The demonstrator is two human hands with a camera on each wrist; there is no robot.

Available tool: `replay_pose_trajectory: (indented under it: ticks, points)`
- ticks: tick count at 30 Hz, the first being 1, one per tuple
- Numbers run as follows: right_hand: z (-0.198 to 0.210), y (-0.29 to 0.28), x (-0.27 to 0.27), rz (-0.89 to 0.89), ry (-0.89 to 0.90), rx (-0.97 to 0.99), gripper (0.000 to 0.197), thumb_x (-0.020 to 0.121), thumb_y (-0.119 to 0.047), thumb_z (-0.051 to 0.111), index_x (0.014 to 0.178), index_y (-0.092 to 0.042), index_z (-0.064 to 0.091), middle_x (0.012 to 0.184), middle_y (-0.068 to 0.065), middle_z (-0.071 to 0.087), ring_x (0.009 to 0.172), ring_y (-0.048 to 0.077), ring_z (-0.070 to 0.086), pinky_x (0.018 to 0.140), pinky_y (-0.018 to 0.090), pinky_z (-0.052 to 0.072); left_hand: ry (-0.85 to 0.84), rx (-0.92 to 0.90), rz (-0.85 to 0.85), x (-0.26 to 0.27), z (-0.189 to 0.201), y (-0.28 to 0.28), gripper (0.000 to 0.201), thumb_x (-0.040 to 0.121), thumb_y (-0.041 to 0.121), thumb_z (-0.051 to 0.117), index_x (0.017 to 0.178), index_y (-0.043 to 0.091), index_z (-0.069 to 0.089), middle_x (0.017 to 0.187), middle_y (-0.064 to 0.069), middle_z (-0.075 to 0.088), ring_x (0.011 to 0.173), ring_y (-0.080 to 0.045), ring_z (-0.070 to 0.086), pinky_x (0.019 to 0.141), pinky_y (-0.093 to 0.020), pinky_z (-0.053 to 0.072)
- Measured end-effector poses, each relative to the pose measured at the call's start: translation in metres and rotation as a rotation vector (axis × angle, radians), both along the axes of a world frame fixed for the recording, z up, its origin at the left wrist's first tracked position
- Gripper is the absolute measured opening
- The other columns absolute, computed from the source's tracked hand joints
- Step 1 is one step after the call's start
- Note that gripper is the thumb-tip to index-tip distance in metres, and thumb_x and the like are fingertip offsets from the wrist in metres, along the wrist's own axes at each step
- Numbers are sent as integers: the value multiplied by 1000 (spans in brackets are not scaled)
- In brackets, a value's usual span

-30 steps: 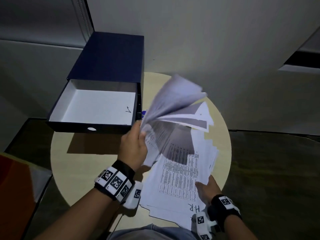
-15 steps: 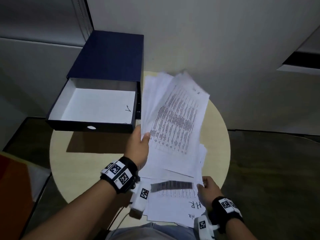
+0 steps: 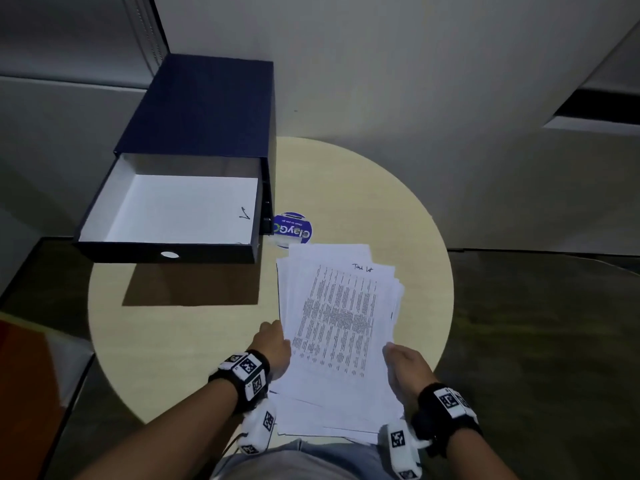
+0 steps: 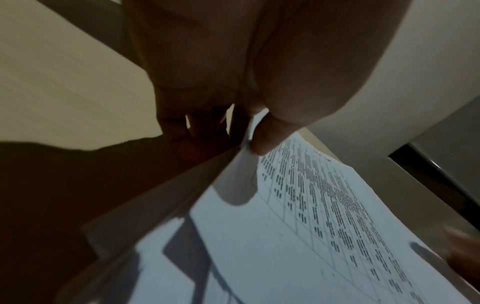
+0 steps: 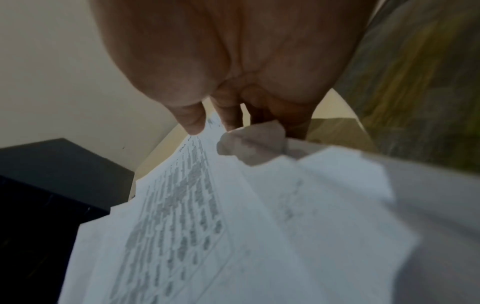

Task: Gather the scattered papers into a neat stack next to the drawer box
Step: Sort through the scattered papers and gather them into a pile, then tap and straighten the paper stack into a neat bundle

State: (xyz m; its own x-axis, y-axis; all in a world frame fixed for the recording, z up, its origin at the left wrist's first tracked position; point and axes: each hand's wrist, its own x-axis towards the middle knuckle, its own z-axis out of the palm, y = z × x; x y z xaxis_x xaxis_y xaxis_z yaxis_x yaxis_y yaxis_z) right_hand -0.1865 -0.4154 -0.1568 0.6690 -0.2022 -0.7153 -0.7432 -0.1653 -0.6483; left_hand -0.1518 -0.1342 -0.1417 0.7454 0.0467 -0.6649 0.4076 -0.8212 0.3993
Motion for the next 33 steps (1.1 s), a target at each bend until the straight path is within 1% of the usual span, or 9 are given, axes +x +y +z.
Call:
replay_pose_trajectory:
  ticks: [5, 10, 14, 18, 21, 25, 27, 29, 33]
  points:
    - [5, 5, 10, 6, -14, -24, 30, 88, -39, 63, 100, -17, 45, 55, -2, 38, 45, 16, 30, 50, 27, 29, 12, -86, 115, 9, -1, -11, 58, 93, 41, 52, 134, 4, 33, 137, -14, 31, 121, -32, 47, 99, -37, 43]
    - [4, 12, 20, -31, 39, 42, 45, 88, -11, 60, 127, -15, 38, 68, 8, 53, 43, 15, 39, 45, 25, 34, 59, -354, 385, 14, 5, -7, 43, 89, 32, 59, 124, 15, 42, 80, -5, 59, 59, -17, 55, 45, -20, 41]
    - [16, 16, 14, 66, -96, 67, 40, 91, 3, 50, 125, -16, 60, 84, 6, 74, 47, 9, 55, 48, 22, 42, -6, -422, 395, 12, 7, -6, 33, 92, 21, 57, 125, 16, 57, 99, -6, 68, 83, -24, 64, 66, -25, 47]
    - [64, 30, 21, 2, -360, 152, 46, 94, 10, 45, 125, -19, 59, 110, 2, 75, 98, 19, 72, 79, 33, 58, -288, -631, 449, 18, 40, -11, 32, 94, 20, 56, 126, 21, 57, 117, 3, 68, 113, -20, 62, 99, -36, 48]
    - [98, 27, 38, -57, -502, 75, 35, 92, 11, 52, 115, -15, 58, 99, -4, 72, 94, 9, 71, 67, 14, 55, -445, -789, 499, 29, 84, -12, 16, 94, 14, 58, 108, 21, 63, 97, 6, 72, 93, -10, 67, 73, -19, 55]
    - [104, 21, 54, -14, -511, -143, 20, 90, -11, 66, 96, 7, 62, 87, 22, 69, 93, 41, 67, 68, 27, 47, -501, -852, 473, 38, 128, -6, 27, 87, -4, 64, 108, 13, 63, 91, -3, 68, 81, -11, 63, 70, -17, 50]
    - [107, 25, 55, -25, -464, -129, 27, 91, -20, 66, 108, 0, 65, 102, 10, 67, 105, 29, 62, 85, 28, 41, -443, -740, 477, 37, 131, -1, 37, 80, 4, 74, 113, 0, 60, 100, -12, 66, 84, -3, 58, 73, -10, 42]
    - [108, 31, 54, -35, -459, -96, 41, 91, -24, 67, 129, -7, 58, 123, 4, 62, 120, 22, 54, 103, 31, 36, -383, -694, 572, 36, 128, 4, 44, 59, 20, 90, 90, 4, 62, 109, -19, 64, 83, -7, 56, 84, -19, 46]
    - [112, 37, 59, -93, -599, -100, 33, 91, -10, 64, 123, -3, 59, 124, 12, 64, 121, 28, 55, 110, 41, 38, -522, -795, 655, 43, 129, 2, 35, 80, -14, 66, 114, -16, 58, 101, -10, 67, 82, -11, 62, 72, -17, 47]
